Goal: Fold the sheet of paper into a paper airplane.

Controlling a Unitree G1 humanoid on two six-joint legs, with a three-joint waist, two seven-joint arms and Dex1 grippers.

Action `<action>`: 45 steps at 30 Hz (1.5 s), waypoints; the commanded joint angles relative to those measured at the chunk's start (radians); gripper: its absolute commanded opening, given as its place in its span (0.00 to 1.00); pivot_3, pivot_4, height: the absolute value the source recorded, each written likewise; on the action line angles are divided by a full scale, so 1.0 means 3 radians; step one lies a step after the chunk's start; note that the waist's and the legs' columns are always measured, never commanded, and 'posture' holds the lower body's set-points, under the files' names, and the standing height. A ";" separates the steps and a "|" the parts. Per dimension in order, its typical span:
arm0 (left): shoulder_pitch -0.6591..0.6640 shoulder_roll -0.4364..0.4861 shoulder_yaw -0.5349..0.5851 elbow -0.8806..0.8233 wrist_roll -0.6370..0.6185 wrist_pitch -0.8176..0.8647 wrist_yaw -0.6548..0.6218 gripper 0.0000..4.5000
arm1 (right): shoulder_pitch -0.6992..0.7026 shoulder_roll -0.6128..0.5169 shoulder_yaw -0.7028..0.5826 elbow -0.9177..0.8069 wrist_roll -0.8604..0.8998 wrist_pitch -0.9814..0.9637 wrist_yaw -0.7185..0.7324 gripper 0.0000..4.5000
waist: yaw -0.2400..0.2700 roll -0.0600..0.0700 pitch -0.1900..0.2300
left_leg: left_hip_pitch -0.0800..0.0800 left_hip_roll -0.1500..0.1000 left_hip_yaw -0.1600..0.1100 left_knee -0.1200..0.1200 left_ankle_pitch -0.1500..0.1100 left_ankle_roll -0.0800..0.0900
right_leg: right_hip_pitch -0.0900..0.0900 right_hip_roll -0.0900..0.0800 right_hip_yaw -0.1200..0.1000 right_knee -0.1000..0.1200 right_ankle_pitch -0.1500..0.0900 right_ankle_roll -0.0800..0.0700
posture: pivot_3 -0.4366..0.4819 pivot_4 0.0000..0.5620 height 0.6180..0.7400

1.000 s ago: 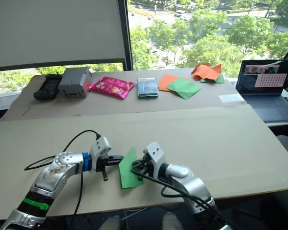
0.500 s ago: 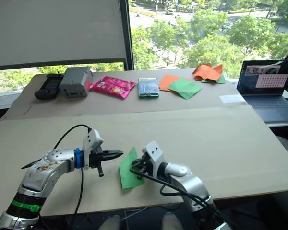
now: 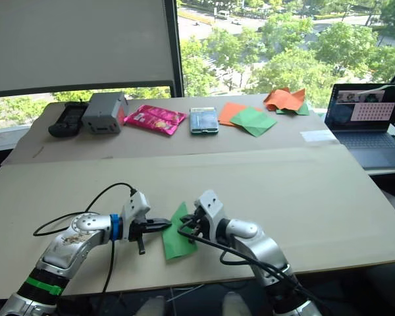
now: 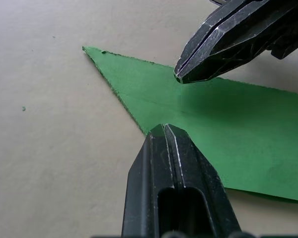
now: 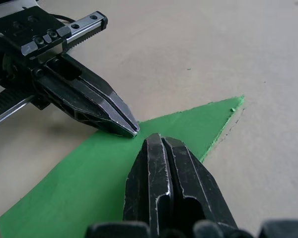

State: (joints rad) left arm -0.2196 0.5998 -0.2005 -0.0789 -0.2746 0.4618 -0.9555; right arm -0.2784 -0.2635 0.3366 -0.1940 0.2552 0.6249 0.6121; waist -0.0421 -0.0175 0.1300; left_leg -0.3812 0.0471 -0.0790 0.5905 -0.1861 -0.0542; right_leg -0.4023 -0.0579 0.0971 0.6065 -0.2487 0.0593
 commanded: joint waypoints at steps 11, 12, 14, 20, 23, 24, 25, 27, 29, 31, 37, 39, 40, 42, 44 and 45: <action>0.0183 0.0090 -0.0152 -0.0106 0.0190 -0.0031 0.0014 0.01 | -0.0376 0.0019 0.0129 0.0865 -0.0339 -0.0205 0.0123 0.00 | -0.0010 0.0004 -0.0008 | 0.0037 0.0000 0.0001 -0.0001 -0.0003 -0.0003 | 0.0028 0.0000 0.0001 0.0007 -0.0002 -0.0002 | 0.48 0.27 0.84; 0.0196 0.0090 -0.0150 -0.0118 0.0195 -0.0028 0.0019 0.01 | -0.0405 0.0026 0.0136 0.0910 -0.0350 -0.0224 0.0136 0.00 | -0.0012 0.0004 -0.0009 | 0.0042 0.0001 0.0001 -0.0002 -0.0013 -0.0021 | 0.0032 0.0000 0.0000 0.0006 -0.0003 -0.0004 | 0.48 0.27 0.84; 0.0214 0.0085 -0.0142 -0.0139 0.0201 -0.0019 0.0026 0.01 | -0.0470 0.0046 0.0128 0.1004 -0.0355 -0.0261 0.0156 0.00 | -0.0013 0.0004 -0.0008 | 0.0042 0.0001 0.0001 -0.0002 -0.0014 -0.0023 | 0.0033 0.0000 0.0000 0.0005 -0.0004 -0.0004 | 0.48 0.27 0.84; 0.0242 0.0077 -0.0125 -0.0181 0.0205 0.0009 0.0055 0.01 | -0.0751 0.0103 0.0078 0.1417 -0.0394 -0.0404 0.0218 0.00 | -0.0017 0.0006 -0.0008 | 0.0042 0.0001 0.0001 -0.0002 -0.0013 -0.0020 | 0.0033 0.0000 0.0000 0.0006 -0.0004 -0.0004 | 0.48 0.27 0.84; 0.0251 0.0074 -0.0126 -0.0199 0.0202 0.0017 0.0070 0.01 | -0.0904 0.0127 0.0049 0.1665 -0.0408 -0.0500 0.0238 0.00 | -0.0016 0.0006 -0.0008 | 0.0042 0.0001 0.0001 -0.0002 -0.0012 -0.0019 | 0.0034 0.0000 0.0000 0.0006 -0.0004 -0.0004 | 0.48 0.27 0.84; 0.0252 0.0074 -0.0126 -0.0201 0.0201 0.0018 0.0073 0.01 | -0.0926 0.0133 0.0039 0.1707 -0.0404 -0.0519 0.0242 0.00 | -0.0015 0.0006 -0.0009 | 0.0042 0.0000 0.0001 -0.0002 -0.0012 -0.0018 | 0.0035 0.0000 0.0000 0.0006 -0.0004 -0.0004 | 0.48 0.27 0.84; 0.0254 0.0074 -0.0125 -0.0203 0.0201 0.0018 0.0079 0.01 | -0.0929 0.0137 0.0035 0.1717 -0.0398 -0.0529 0.0252 0.00 | -0.0015 0.0006 -0.0009 | 0.0042 0.0001 0.0001 -0.0002 -0.0012 -0.0018 | 0.0035 0.0000 0.0000 0.0006 -0.0004 -0.0004 | 0.48 0.27 0.84; 0.0257 0.0074 -0.0124 -0.0208 0.0199 0.0020 0.0086 0.01 | -0.0924 0.0144 0.0038 0.1713 -0.0395 -0.0543 0.0274 0.00 | -0.0016 0.0007 -0.0009 | 0.0042 0.0001 0.0001 -0.0002 -0.0011 -0.0018 | 0.0035 0.0000 0.0000 0.0006 -0.0004 -0.0004 | 0.48 0.27 0.84; 0.0262 0.0073 -0.0120 -0.0218 0.0195 0.0027 0.0095 0.01 | -0.0858 0.0130 0.0079 0.1605 -0.0387 -0.0521 0.0318 0.00 | -0.0015 0.0007 -0.0009 | 0.0042 0.0001 0.0001 -0.0002 -0.0011 -0.0018 | 0.0035 0.0000 0.0000 0.0007 -0.0004 -0.0004 | 0.48 0.27 0.84; 0.0265 0.0072 -0.0118 -0.0225 0.0192 0.0033 0.0101 0.01 | -0.0780 0.0104 0.0120 0.1479 -0.0380 -0.0478 0.0362 0.00 | -0.0013 0.0008 -0.0009 | 0.0042 0.0000 0.0001 -0.0002 -0.0012 -0.0018 | 0.0035 0.0000 0.0000 0.0007 -0.0004 -0.0004 | 0.48 0.27 0.84; 0.0267 0.0067 -0.0113 -0.0245 0.0184 0.0057 0.0110 0.01 | -0.0409 -0.0012 0.0207 0.1003 -0.0359 -0.0231 0.0401 0.00 | -0.0013 0.0013 -0.0013 | 0.0041 0.0000 0.0001 -0.0002 -0.0012 -0.0019 | 0.0035 0.0000 0.0000 0.0005 -0.0004 -0.0005 | 0.48 0.27 0.84; 0.0266 0.0064 -0.0115 -0.0246 0.0184 0.0062 0.0109 0.01 | -0.0262 -0.0054 0.0237 0.0834 -0.0355 -0.0148 0.0394 0.00 | -0.0013 0.0013 -0.0016 | 0.0041 0.0001 0.0001 -0.0003 -0.0015 -0.0023 | 0.0035 0.0000 0.0000 0.0005 -0.0005 -0.0005 | 0.48 0.27 0.84; 0.0267 0.0063 -0.0115 -0.0249 0.0182 0.0066 0.0107 0.01 | -0.0176 -0.0084 0.0256 0.0724 -0.0344 -0.0104 0.0400 0.00 | -0.0013 0.0014 -0.0017 | 0.0042 0.0001 0.0001 -0.0003 -0.0015 -0.0023 | 0.0035 0.0000 0.0000 0.0006 -0.0005 -0.0005 | 0.48 0.27 0.84; 0.0265 0.0062 -0.0117 -0.0250 0.0180 0.0071 0.0106 0.01 | -0.0075 -0.0121 0.0266 0.0587 -0.0336 -0.0036 0.0400 0.00 | -0.0013 0.0013 -0.0018 | 0.0042 0.0001 0.0001 -0.0003 -0.0016 -0.0026 | 0.0034 -0.0001 0.0000 0.0003 -0.0006 -0.0005 | 0.48 0.27 0.84; 0.0262 0.0061 -0.0119 -0.0247 0.0178 0.0075 0.0102 0.01 | 0.0064 -0.0199 0.0305 0.0399 -0.0330 0.0042 0.0417 0.00 | -0.0013 0.0014 -0.0018 | 0.0043 0.0001 0.0001 -0.0003 -0.0019 -0.0030 | 0.0033 -0.0002 0.0000 0.0002 -0.0008 -0.0005 | 0.48 0.27 0.84; 0.0261 0.0062 -0.0119 -0.0245 0.0178 0.0075 0.0100 0.01 | 0.0124 -0.0234 0.0324 0.0314 -0.0321 0.0082 0.0429 0.00 | -0.0012 0.0014 -0.0018 | 0.0042 0.0000 0.0001 -0.0003 -0.0019 -0.0031 | 0.0032 -0.0003 0.0000 -0.0001 -0.0008 -0.0005 | 0.48 0.27 0.84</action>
State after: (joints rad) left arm -0.1557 0.6098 -0.2173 -0.1649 -0.2367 0.4614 -0.9244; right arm -0.2943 -0.3070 0.3814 -0.0932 0.1648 0.5774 0.7194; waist -0.0457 -0.0133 0.1247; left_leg -0.3688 0.0471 -0.0788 0.5895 -0.1920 -0.0636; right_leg -0.3928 -0.0589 0.0970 0.6052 -0.2513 0.0577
